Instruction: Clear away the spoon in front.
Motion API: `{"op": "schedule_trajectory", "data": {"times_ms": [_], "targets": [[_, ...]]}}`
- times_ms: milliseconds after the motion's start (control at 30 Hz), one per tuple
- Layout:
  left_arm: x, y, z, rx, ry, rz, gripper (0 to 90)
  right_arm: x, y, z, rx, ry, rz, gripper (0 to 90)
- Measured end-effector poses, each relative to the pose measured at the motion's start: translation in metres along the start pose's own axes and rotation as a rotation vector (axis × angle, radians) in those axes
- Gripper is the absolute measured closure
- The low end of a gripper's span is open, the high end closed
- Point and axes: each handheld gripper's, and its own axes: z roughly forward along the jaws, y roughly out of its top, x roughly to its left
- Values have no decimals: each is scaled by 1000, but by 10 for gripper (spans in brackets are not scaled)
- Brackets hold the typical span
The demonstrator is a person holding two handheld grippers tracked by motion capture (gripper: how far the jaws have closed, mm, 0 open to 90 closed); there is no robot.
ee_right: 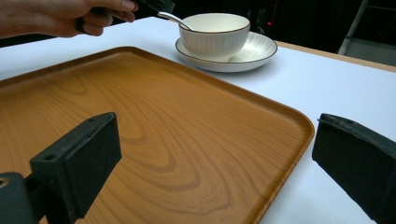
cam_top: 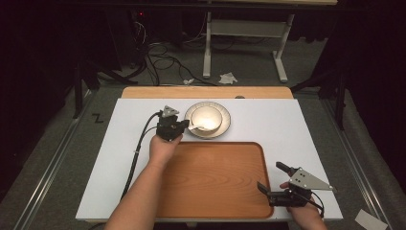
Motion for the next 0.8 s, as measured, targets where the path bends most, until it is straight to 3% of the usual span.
{"op": "schedule_trajectory", "data": {"times_ms": [100, 333, 533, 667, 800], "targets": [[6, -4, 1, 26, 15, -12, 900, -1, 0, 0, 2, 2, 0, 24], [0, -11, -1, 30, -43, -5, 887, -1, -1, 2, 8, 7, -1, 24], [-6, -15, -6, 26, -72, 0, 791, -3, -1, 0, 6, 5, 6, 24], [-11, -17, -7, 22, -92, -9, 773, -2, -1, 1, 8, 8, 4, 24], [-13, -19, -8, 16, -93, -15, 716, -1, -1, 1, 12, 5, -1, 24]]}}
